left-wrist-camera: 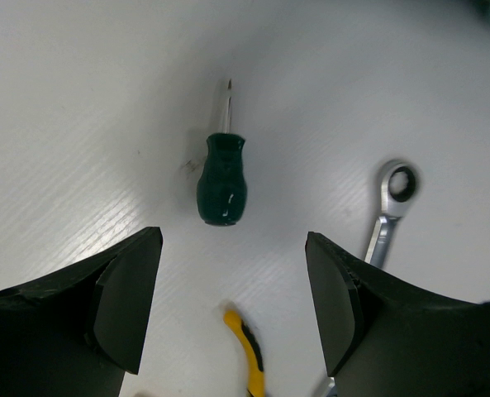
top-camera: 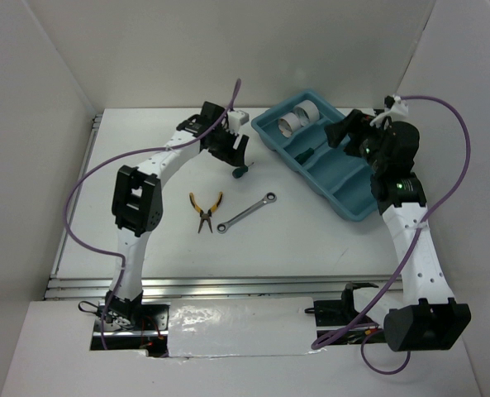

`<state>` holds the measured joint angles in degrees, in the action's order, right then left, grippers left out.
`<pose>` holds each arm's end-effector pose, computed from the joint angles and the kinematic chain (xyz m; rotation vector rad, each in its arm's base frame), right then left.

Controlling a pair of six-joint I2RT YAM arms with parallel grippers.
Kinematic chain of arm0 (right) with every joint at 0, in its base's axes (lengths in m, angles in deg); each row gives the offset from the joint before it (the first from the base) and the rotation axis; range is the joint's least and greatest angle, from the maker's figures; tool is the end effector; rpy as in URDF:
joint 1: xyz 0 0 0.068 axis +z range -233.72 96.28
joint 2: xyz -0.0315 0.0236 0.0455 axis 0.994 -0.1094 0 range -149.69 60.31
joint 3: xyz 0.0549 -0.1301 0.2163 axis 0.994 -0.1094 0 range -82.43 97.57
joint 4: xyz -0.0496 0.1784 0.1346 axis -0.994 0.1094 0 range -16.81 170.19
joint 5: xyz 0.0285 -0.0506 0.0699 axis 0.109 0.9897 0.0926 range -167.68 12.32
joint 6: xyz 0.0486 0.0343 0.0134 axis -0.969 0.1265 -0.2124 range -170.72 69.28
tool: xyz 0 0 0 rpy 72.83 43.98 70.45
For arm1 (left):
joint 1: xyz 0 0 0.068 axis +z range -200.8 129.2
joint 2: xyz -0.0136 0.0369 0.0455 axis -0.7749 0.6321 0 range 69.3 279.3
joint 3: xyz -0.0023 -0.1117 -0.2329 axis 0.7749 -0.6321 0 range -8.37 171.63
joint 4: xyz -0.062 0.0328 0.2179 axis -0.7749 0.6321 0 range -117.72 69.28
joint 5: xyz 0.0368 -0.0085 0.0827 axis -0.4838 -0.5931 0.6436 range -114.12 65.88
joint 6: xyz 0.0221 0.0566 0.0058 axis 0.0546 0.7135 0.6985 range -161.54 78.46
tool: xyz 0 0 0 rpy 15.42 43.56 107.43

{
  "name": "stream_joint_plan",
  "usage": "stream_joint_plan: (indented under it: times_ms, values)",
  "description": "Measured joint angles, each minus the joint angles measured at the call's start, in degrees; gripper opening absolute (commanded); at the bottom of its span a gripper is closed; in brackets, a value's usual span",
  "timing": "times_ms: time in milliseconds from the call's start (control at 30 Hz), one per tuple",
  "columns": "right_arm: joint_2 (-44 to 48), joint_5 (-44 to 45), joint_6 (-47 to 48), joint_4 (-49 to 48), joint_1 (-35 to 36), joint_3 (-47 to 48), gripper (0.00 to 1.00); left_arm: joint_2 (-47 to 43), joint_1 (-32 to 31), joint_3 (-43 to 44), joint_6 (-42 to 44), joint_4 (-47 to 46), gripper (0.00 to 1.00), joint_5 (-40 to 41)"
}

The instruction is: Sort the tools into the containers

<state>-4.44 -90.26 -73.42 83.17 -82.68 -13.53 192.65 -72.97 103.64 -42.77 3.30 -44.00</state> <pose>0.2365 0.0142 0.4017 0.1519 1.6873 0.4948 0.4209 -0.1884 0.2601 0.5996 2.2544 -0.6074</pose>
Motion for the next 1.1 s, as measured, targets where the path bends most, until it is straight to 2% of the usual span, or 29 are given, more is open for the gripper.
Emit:
stream_joint_plan:
  times_ms: [133,233,367,600,800,900,933,1000,1100]
  values:
    - [5.18,-1.55,1.33,3.80,-4.02,-8.39,0.99,6.95,-2.56,1.73,3.54,2.73,0.83,5.33]
    - [7.34,-3.02,0.39,6.64,-5.75,-13.75,1.00,8.74,-3.91,1.75,4.55,3.82,0.81,7.85]
    - [9.40,-7.15,-1.33,8.90,-8.13,-17.64,0.95,9.53,-4.70,3.54,5.84,4.15,0.79,9.66]
    - [10.40,-12.28,-3.48,8.87,-9.73,-19.10,0.94,10.40,-4.50,4.44,7.17,3.32,0.75,11.10]
    - [10.03,-13.38,-5.01,8.87,-9.73,-19.08,0.93,14.78,-4.55,5.92,7.69,2.97,0.66,11.93]
    - [9.57,-13.38,-5.92,8.87,-9.68,-19.08,0.93,14.78,-4.52,5.75,7.72,2.12,0.47,11.45]
    - [9.42,-13.35,-6.27,8.87,-9.62,-19.08,0.93,14.75,-4.52,5.31,8.00,1.51,0.35,11.34]
    - [8.98,-12.87,-7.19,8.98,-9.29,-18.80,0.96,13.84,-4.50,3.76,7.39,0.46,0.21,10.82]
    - [7.13,-9.60,-9.49,10.01,-7.56,-16.04,0.97,10.01,-4.15,-0.96,4.68,0.13,0.16,7.65]
